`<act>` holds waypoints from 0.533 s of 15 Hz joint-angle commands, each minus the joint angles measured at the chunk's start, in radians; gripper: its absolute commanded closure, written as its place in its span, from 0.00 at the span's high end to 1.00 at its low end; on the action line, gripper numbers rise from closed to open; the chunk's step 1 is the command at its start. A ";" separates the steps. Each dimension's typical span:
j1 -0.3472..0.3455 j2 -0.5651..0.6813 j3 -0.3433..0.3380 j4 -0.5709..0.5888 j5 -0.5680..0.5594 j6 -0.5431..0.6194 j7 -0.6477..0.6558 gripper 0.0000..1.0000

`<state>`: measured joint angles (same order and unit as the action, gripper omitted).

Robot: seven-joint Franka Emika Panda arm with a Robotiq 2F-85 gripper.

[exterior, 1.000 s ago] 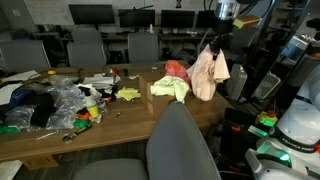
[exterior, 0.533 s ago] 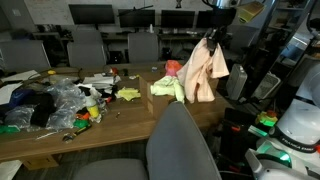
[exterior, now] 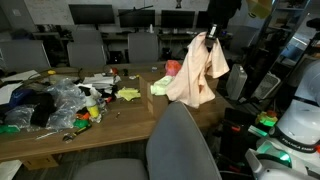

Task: Put the peach shirt, the green towel and the pink shirt on the backrest of the chair

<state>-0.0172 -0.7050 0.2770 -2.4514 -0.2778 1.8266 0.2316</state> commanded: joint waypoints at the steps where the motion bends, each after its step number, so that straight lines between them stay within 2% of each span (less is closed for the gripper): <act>1: 0.043 0.057 0.076 0.099 -0.077 -0.070 0.033 0.03; 8: 0.100 0.206 0.224 0.243 -0.233 -0.157 0.089 0.03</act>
<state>0.0518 -0.5913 0.4619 -2.3075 -0.4381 1.7345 0.2875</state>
